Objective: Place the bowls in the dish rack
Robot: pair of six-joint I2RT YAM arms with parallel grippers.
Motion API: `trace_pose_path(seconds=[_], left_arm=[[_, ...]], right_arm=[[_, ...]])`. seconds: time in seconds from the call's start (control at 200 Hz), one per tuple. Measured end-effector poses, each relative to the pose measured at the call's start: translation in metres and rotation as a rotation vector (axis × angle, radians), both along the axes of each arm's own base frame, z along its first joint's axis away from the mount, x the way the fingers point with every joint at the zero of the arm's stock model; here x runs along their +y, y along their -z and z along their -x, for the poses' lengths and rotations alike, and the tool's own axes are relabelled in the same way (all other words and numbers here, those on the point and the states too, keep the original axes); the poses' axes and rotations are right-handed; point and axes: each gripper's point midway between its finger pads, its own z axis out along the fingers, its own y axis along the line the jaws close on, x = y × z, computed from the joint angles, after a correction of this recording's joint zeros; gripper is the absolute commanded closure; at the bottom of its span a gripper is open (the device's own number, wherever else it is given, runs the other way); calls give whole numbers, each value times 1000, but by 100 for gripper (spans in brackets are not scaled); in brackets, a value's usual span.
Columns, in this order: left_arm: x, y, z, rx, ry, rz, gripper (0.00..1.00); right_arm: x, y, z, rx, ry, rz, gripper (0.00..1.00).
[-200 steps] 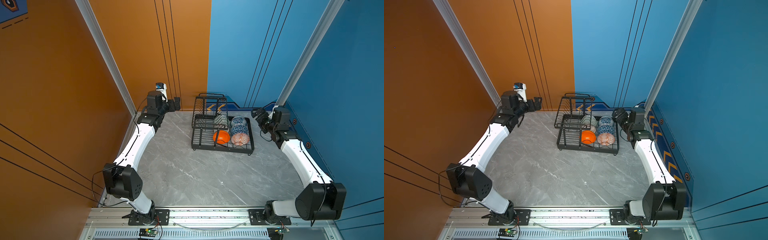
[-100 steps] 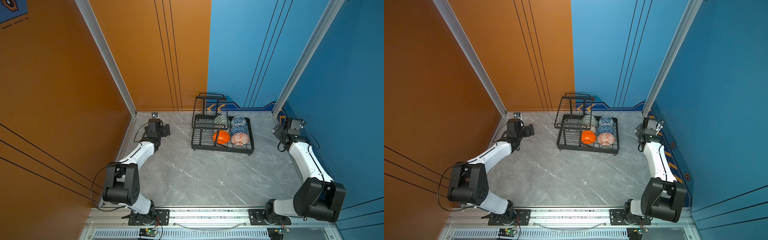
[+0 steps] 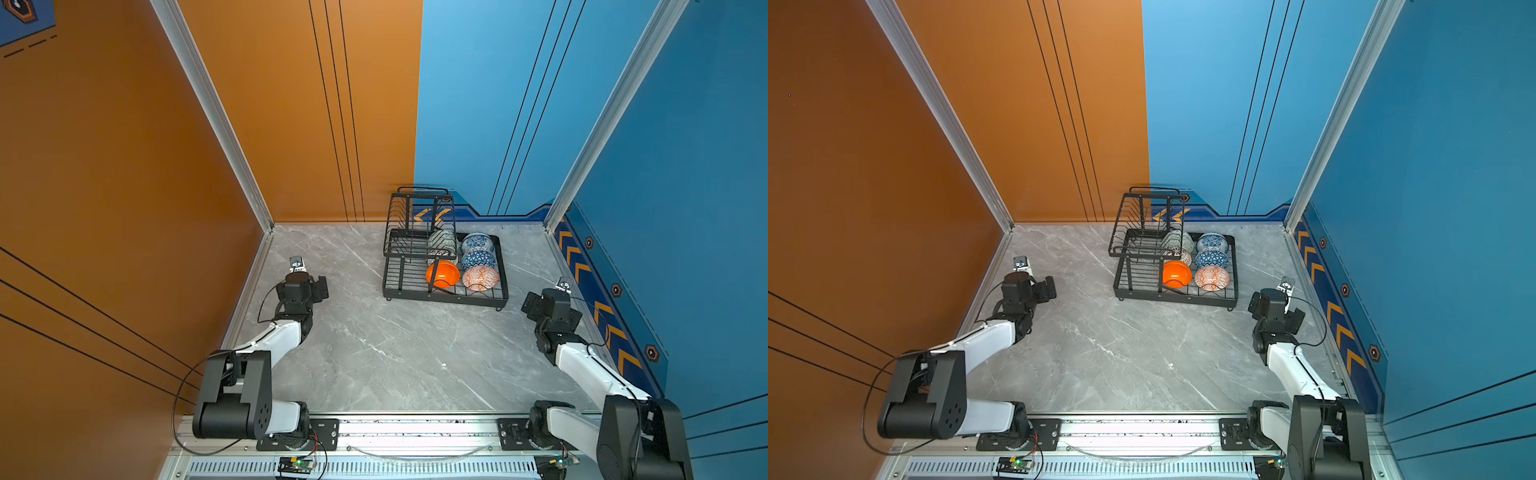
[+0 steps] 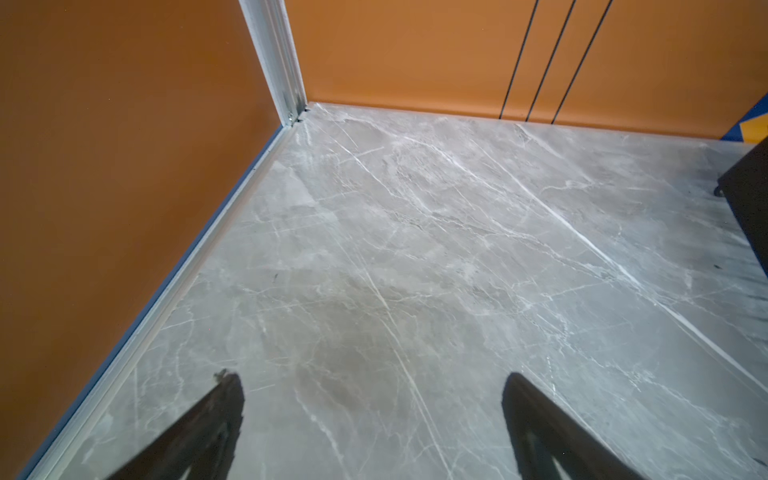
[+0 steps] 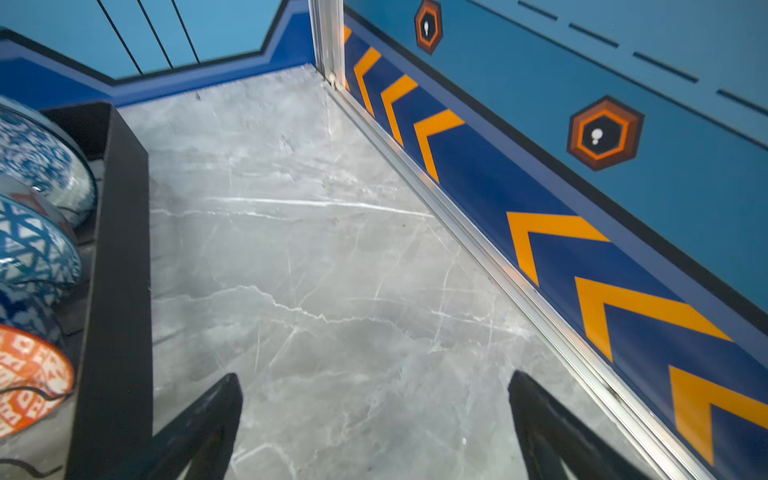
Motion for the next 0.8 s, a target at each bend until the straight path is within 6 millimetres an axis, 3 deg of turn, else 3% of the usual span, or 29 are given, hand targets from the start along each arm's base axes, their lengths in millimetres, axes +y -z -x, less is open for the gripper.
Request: trace_pose_path(seconds=[0.205,0.295,0.425,0.586,0.801], left_arm=[[3,38,23,47,-7,14,2],[2,39,18,30,3,24,2],[-2,42,6,-1,33,33,2],[-21,48,-5,-29,148,43,2],[-33,52,-7,-59,217,45,2]], right_arm=[[10,4,-8,-83,-58,-8,0],[20,6,-23,-121,-100,-15,0],[38,29,-37,-85,-177,-24,0],[52,48,-48,-41,-267,11,0],[63,39,-54,-67,-290,62,0]])
